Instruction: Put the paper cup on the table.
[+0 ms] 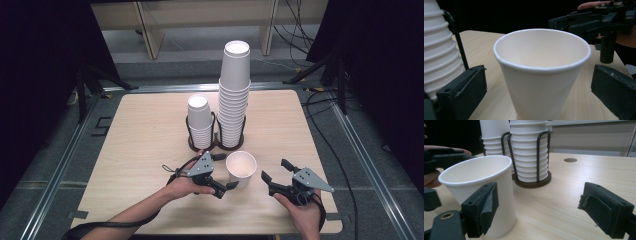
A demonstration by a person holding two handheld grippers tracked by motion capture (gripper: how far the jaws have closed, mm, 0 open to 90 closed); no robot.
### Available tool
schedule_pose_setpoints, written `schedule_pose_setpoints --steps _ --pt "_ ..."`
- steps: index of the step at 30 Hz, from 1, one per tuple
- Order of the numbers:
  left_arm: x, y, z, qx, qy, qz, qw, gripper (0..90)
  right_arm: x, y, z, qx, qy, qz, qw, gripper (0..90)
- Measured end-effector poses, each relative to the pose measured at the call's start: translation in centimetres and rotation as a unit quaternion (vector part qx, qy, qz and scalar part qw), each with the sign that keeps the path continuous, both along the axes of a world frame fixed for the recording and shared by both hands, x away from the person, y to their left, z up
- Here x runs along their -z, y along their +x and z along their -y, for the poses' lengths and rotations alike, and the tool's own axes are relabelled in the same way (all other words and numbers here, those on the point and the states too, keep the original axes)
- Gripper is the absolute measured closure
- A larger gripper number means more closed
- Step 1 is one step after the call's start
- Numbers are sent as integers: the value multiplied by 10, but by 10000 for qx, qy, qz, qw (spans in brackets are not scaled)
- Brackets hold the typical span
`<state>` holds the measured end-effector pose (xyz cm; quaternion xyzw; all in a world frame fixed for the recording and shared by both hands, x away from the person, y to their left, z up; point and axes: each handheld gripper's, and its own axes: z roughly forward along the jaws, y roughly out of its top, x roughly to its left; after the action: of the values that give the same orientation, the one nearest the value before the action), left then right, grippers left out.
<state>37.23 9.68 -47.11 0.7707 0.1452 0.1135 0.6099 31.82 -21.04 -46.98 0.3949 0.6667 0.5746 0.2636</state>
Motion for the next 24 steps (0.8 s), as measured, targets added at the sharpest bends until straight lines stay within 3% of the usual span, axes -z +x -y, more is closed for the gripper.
schedule_pose_setpoints --steps 2,3,4,6,7,8,9,12,14,15,17,21,22,24 --pt "-3 -2 -7 -9 22 58 10000 0 0 0 0 98 -108 -74 9999 147" --pt "-4 -4 -10 -40 19 76 10000 0 1 0 -2 62 69 -181 9998 147" --pt "-6 -5 -15 -68 7 86 9999 0 2 1 -2 46 63 -172 9998 147" --pt "-9 -7 -23 -117 -21 115 9999 0 1 3 0 132 -165 -54 9998 147" --pt "-11 -7 -29 -169 -73 126 9998 0 1 2 -1 154 -87 -129 9998 147" --pt "-12 -9 -33 -206 -133 113 9996 0 2 4 -1 176 -73 -52 9998 147" --pt "-13 -9 -36 -235 -133 137 9995 0 3 3 -3 133 90 -170 9997 147" --pt "-17 -11 -53 -401 -69 235 9989 0 3 6 -2 196 17 -35 9998 147" --pt "-18 -11 -62 -347 -120 279 9989 0 3 5 -2 211 44 -119 9997 147" --pt "-17 -13 -68 -475 -120 202 9986 0 3 5 -2 240 51 -190 9995 147" --pt "-17 -14 -77 -556 -132 206 9982 0 5 8 -1 238 0 -3 9997 147" --pt "-15 -17 -99 -796 -160 197 9965 0 4 7 1 251 -91 -158 9995 147" --pt "-15 -17 -103 -836 -174 203 9961 0 5 8 0 288 -16 -84 9995 147" --pt "-13 -18 -113 -955 -220 231 9949 0 5 7 0 292 7 -158 9994 147"
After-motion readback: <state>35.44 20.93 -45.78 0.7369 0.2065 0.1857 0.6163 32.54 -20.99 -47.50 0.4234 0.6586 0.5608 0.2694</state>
